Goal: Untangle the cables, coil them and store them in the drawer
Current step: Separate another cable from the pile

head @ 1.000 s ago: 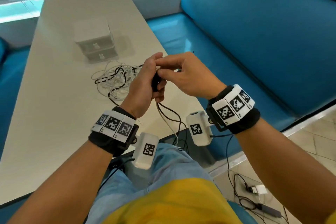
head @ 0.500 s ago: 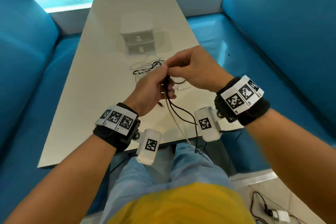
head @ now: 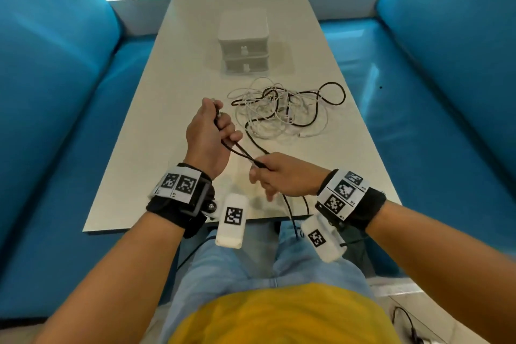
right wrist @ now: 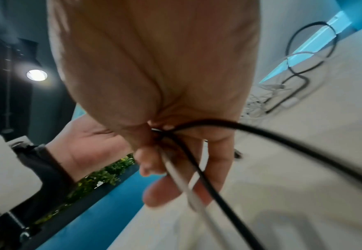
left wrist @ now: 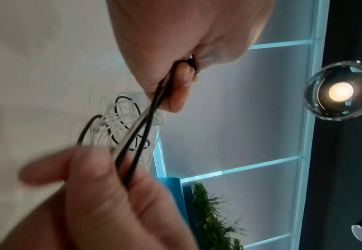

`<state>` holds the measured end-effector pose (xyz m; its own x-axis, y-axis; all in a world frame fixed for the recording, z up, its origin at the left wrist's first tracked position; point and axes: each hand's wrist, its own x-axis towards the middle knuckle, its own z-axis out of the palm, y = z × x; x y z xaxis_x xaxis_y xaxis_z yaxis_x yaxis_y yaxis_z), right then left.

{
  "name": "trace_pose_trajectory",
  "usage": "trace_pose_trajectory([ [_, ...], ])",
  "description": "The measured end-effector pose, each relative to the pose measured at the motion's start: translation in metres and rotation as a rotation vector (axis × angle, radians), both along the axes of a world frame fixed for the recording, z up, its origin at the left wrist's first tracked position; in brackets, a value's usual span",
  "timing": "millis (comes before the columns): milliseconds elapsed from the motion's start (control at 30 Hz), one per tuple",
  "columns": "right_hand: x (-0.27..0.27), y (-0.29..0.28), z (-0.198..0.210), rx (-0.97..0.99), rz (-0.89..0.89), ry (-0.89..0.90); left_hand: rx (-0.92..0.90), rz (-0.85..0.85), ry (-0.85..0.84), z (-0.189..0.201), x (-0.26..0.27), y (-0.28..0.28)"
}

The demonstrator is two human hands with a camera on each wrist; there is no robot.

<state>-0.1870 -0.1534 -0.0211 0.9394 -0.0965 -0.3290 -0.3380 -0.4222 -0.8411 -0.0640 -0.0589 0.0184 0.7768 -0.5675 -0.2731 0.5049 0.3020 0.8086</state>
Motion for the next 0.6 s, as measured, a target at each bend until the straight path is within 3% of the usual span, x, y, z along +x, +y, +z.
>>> trace_pose_trajectory([
  [133,-0.013,-0.018,-0.015,-0.096,0.075,0.098,0.018,0.067,0.024,-0.005,0.013,0.007],
  [267,-0.014,-0.036,-0.001,-0.183,0.200,0.235,0.071,0.126,-0.003,-0.013,0.020,0.011],
  [400,0.013,-0.053,0.016,-0.283,0.083,0.104,0.162,0.161,-0.047,-0.020,0.023,0.013],
  [600,0.074,-0.060,-0.015,-0.714,0.068,0.049,0.230,0.112,-0.130,-0.023,0.021,0.014],
])
